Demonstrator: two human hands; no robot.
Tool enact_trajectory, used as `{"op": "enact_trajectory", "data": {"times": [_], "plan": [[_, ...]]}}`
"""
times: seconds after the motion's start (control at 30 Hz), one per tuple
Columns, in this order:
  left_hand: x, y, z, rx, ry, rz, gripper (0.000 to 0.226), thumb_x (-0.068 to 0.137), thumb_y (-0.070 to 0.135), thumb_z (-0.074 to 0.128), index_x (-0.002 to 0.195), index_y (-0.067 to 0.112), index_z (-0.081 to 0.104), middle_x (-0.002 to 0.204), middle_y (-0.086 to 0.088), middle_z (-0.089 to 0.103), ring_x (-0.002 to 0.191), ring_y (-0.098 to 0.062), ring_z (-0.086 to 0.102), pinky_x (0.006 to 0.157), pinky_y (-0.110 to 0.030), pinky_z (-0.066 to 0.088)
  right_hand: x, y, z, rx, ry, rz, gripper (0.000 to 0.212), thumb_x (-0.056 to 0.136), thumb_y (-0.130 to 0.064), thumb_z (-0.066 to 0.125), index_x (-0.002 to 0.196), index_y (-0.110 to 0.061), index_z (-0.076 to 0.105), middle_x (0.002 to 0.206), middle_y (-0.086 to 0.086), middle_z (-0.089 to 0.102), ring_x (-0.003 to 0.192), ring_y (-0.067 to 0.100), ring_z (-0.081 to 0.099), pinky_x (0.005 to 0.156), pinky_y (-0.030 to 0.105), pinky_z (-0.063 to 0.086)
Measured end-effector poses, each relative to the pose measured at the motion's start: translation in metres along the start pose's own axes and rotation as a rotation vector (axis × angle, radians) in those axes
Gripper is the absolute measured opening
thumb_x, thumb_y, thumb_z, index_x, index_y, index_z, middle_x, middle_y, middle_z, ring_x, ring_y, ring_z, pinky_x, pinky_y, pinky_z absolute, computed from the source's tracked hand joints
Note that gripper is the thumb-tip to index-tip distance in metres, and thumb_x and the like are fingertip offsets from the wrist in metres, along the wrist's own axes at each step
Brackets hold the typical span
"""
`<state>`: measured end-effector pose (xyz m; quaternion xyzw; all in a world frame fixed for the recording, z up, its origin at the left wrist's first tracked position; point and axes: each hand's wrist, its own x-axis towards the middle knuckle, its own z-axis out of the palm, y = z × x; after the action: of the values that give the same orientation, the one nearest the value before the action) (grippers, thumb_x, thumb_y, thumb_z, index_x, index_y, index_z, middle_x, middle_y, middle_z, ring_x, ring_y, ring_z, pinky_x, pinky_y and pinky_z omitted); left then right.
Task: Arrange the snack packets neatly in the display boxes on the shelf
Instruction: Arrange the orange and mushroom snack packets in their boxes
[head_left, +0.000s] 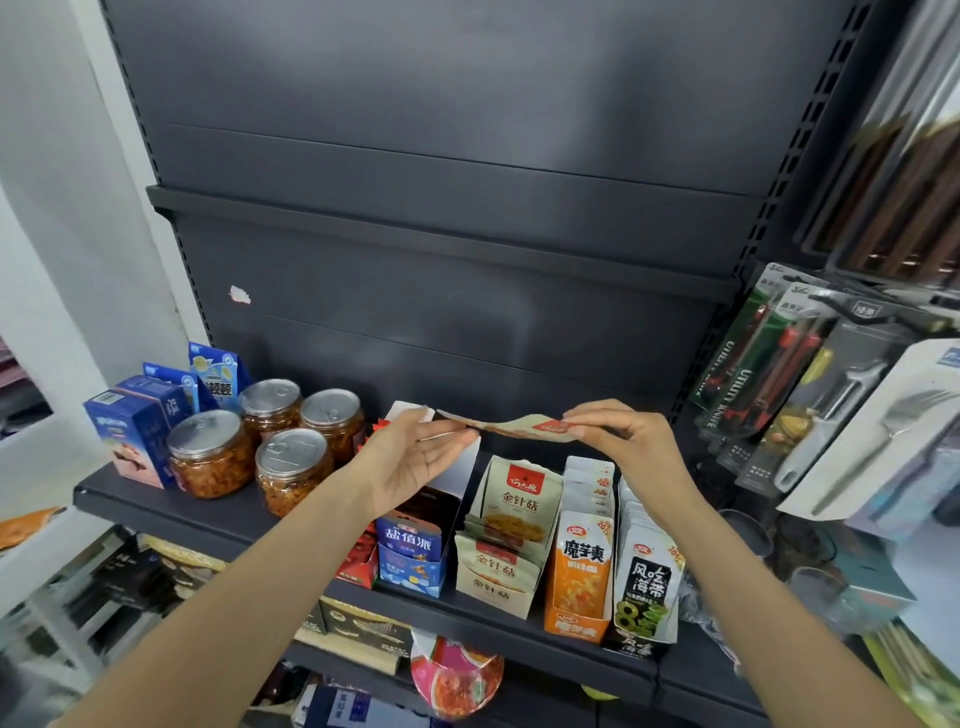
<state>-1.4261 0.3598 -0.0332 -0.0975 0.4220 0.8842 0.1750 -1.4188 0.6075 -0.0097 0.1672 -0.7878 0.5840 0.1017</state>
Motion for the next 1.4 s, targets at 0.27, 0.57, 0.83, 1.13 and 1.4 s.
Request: {"op": "enact_trajectory", "data": {"times": [0.27,0.57,0.83,1.13,1.4], "plan": [[-0.001,-0.004,0.005,0.243,0.105,0.100,0.033,0.091,-0.001,0.055,0.124,0.003,0.056,0.110,-0.016,0.068,0.089,-0.017,0.070,0.063,-0.020,0.057,-0.008,0.014,0.002,-0.048,0.051,0.087,0.025,0.087,-0.002,0.060,0.092,-0.022,0.073,0.109,-0.002,0.065,0.101,0.006,0.061,0.087,0.019,0.050],[-0.024,-0.008,0.008,0.852,-0.018,0.551,0.061,0.087,0.002,0.063,0.129,0.043,0.047,0.120,0.006,0.062,0.110,-0.010,0.059,0.090,-0.029,0.053,-0.010,0.016,0.005,0.232,0.084,0.276,0.037,0.086,0.004,0.059,0.111,-0.023,0.066,0.099,0.002,0.072,0.093,0.018,0.069,0.081,0.034,0.055],[-0.020,-0.008,0.000,0.951,0.014,0.581,0.064,0.085,0.001,0.065,0.130,0.043,0.046,0.119,0.005,0.061,0.108,-0.017,0.060,0.090,-0.036,0.054,-0.009,0.018,0.004,0.265,0.103,0.243,0.034,0.091,0.000,0.053,0.107,-0.027,0.067,0.104,-0.002,0.071,0.099,0.015,0.067,0.083,0.033,0.055],[-0.008,-0.011,-0.006,0.529,0.037,0.089,0.032,0.088,0.002,0.060,0.119,0.011,0.063,0.109,-0.012,0.069,0.098,-0.018,0.065,0.078,-0.024,0.053,-0.009,0.025,-0.004,-0.119,0.120,0.066,0.026,0.082,-0.004,0.066,0.086,-0.029,0.071,0.109,-0.010,0.061,0.104,0.006,0.059,0.088,0.017,0.046],[0.020,-0.025,-0.002,0.869,0.173,0.107,0.024,0.101,0.027,0.040,0.102,0.014,0.059,0.089,-0.008,0.071,0.078,-0.014,0.068,0.066,-0.018,0.050,-0.004,0.034,-0.009,-0.319,0.091,0.013,0.011,0.085,-0.018,0.066,0.090,-0.017,0.075,0.082,-0.019,0.069,0.077,0.004,0.064,0.071,0.023,0.051]]}}
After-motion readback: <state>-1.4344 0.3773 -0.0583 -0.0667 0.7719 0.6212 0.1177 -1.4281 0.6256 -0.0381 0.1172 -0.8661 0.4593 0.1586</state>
